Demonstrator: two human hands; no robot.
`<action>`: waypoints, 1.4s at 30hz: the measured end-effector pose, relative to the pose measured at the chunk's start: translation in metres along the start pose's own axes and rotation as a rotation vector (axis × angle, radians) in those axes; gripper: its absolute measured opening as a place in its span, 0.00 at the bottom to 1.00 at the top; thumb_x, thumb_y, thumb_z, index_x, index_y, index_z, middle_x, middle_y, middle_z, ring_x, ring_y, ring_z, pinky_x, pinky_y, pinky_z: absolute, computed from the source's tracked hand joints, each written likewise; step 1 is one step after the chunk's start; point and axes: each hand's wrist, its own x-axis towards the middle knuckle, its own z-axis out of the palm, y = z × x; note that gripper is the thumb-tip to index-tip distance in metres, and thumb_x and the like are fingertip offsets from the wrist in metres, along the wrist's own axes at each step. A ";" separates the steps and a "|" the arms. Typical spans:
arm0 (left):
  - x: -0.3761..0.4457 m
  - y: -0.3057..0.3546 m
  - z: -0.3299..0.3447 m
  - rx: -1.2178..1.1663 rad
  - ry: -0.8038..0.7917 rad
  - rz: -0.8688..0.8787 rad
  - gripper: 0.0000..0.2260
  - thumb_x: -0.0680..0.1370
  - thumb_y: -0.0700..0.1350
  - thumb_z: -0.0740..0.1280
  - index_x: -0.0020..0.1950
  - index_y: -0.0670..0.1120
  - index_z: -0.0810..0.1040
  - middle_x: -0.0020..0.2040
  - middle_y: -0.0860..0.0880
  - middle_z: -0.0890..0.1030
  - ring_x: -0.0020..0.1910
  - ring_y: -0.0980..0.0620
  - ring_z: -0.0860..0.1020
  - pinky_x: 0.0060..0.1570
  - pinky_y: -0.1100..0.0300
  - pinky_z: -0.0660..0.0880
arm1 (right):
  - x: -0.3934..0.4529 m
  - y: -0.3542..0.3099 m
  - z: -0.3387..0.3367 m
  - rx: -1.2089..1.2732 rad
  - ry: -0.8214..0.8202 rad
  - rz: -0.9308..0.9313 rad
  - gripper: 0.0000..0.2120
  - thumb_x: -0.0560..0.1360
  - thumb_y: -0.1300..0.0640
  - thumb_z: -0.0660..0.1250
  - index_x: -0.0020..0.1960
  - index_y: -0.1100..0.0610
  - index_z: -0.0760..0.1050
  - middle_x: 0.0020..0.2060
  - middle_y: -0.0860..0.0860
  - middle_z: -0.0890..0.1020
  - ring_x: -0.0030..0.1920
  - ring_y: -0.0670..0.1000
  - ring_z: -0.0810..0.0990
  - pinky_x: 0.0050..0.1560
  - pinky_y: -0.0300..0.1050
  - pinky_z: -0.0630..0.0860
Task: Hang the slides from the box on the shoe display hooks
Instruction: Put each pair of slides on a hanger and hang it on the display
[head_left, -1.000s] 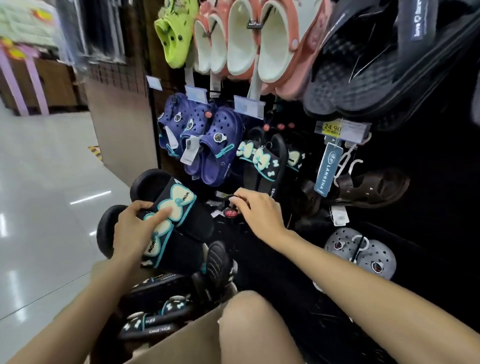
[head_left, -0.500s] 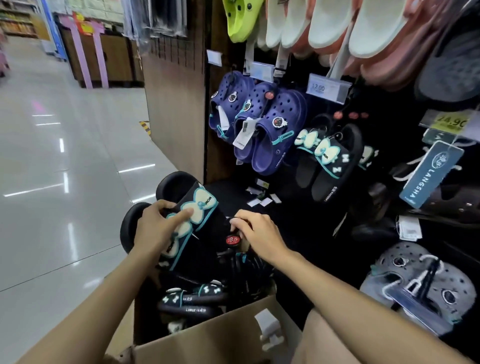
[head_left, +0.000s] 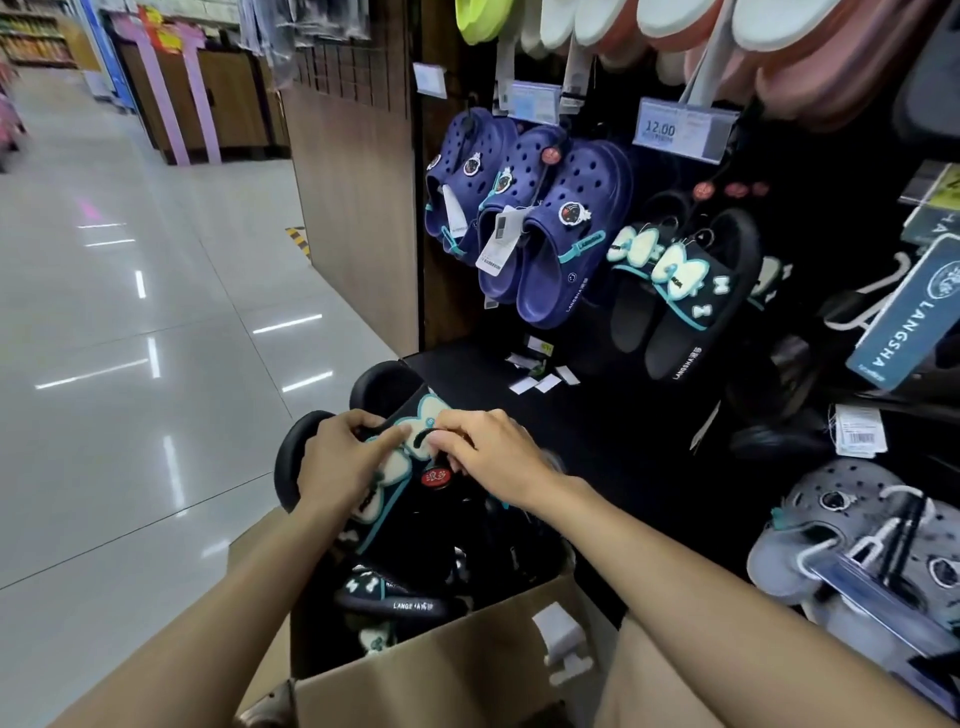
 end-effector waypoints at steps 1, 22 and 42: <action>0.000 0.001 0.003 -0.019 -0.010 0.000 0.13 0.67 0.61 0.75 0.42 0.53 0.82 0.39 0.51 0.83 0.41 0.51 0.82 0.46 0.52 0.79 | 0.001 -0.001 0.002 -0.030 -0.010 -0.004 0.08 0.79 0.42 0.60 0.46 0.43 0.74 0.39 0.49 0.82 0.45 0.56 0.80 0.49 0.56 0.77; -0.019 0.023 0.020 0.026 -0.403 0.096 0.08 0.78 0.43 0.63 0.45 0.49 0.82 0.42 0.46 0.83 0.42 0.50 0.78 0.48 0.56 0.71 | -0.002 -0.001 -0.008 0.074 0.205 0.212 0.14 0.80 0.45 0.59 0.38 0.47 0.74 0.39 0.51 0.83 0.45 0.58 0.80 0.48 0.52 0.77; -0.019 0.025 0.020 0.467 -0.370 0.327 0.17 0.72 0.62 0.70 0.36 0.49 0.77 0.28 0.50 0.77 0.29 0.53 0.74 0.32 0.56 0.67 | -0.004 0.001 -0.009 0.312 0.160 0.114 0.13 0.77 0.45 0.60 0.41 0.49 0.78 0.29 0.48 0.81 0.33 0.48 0.82 0.47 0.57 0.80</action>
